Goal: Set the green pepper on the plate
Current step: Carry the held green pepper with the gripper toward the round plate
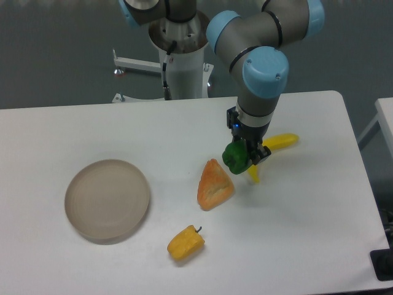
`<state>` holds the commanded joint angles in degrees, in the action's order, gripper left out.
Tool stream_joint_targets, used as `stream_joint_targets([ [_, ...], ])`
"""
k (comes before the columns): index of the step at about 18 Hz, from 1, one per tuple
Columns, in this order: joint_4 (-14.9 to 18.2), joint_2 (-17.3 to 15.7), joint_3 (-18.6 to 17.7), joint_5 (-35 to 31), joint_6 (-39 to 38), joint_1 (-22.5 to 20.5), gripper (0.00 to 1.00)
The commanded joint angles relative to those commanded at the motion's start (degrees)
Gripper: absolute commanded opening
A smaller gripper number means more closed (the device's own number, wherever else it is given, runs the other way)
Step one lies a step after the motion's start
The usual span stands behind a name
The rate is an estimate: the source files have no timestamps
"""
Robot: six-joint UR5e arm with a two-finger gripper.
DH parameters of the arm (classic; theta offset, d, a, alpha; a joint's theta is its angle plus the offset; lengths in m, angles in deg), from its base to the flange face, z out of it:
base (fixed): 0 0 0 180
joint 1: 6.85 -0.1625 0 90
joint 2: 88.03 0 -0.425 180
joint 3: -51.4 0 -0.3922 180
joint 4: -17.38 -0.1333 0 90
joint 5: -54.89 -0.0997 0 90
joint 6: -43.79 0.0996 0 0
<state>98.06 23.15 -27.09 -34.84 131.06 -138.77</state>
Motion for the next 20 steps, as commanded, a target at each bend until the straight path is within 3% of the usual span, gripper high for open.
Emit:
stream_joint_targets([
  [8, 0.44, -0.09, 0.0, 0.7, -0.44, 1.23, 0.2],
  [12, 0.26, -0.79, -2.45, 2.19, -1.4, 6.32, 0.2],
  [15, 0.0, -1.93, -3.16, 5.44, -8.76, 11.06, 0.19],
  [20, -0.09, -0.71, -3.51, 5.97, -16.07, 18.62, 0.18],
])
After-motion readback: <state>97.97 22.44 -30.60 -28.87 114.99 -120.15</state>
